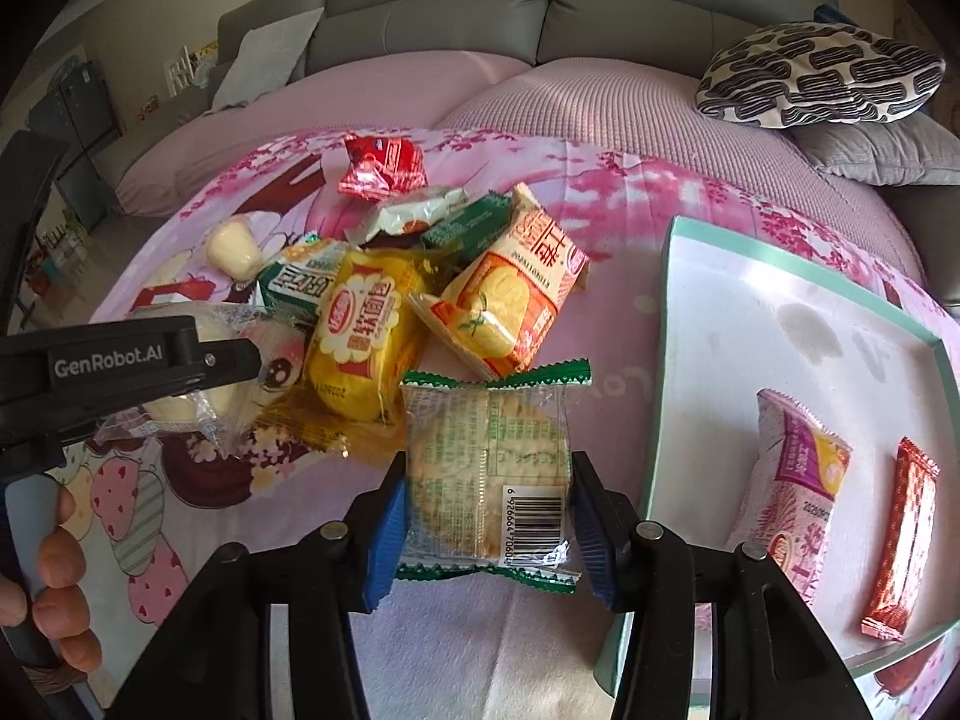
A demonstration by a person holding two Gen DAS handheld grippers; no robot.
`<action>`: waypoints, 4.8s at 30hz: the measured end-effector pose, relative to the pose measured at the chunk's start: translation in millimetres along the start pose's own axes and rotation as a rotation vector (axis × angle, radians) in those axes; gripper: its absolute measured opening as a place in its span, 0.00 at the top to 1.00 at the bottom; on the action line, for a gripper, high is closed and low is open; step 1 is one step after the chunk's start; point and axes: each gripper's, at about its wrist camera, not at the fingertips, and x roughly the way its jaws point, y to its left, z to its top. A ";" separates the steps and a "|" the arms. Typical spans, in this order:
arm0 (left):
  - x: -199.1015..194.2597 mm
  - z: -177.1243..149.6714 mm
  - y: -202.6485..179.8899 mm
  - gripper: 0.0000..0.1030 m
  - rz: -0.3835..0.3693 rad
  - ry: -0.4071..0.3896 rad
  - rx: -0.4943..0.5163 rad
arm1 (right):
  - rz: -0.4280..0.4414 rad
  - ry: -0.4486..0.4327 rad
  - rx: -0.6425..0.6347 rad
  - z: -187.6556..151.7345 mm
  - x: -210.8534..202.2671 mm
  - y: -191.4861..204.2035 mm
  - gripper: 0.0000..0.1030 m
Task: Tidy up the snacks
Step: 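Grasp the green-edged biscuit with the right gripper while the left gripper grasps the clear bun bag, then carry the biscuit and bun bag over the tray and open both grippers, then move both open grippers away from the tray back toward the snack pile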
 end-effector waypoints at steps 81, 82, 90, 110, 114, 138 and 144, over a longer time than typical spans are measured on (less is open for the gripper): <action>66.4 -51.6 -271.9 0.42 -0.247 -0.006 0.635 | -0.294 -0.056 0.435 -5.8 -13.7 -225.7 0.49; 66.6 -51.3 -271.7 0.42 -0.245 -0.002 0.634 | -0.295 -0.055 0.433 -5.8 -13.2 -225.4 0.48; 65.5 -47.5 -269.0 0.37 -0.227 0.005 0.619 | -0.299 -0.047 0.437 -6.0 -12.5 -226.1 0.42; 7.2 -32.1 -271.4 0.23 -0.298 -0.072 0.596 | -0.324 -0.128 0.443 6.1 -65.6 -225.4 0.28; -4.2 -28.6 -267.5 0.22 -0.290 -0.090 0.584 | -0.331 -0.146 0.438 8.1 -76.1 -224.7 0.28; 31.7 -22.5 -230.2 0.17 -0.087 0.011 0.493 | -0.319 -0.044 0.419 1.2 -53.3 -226.2 0.10; 36.1 -21.6 -225.0 0.04 -0.067 0.014 0.473 | -0.304 -0.035 0.425 -0.7 -48.6 -226.8 0.00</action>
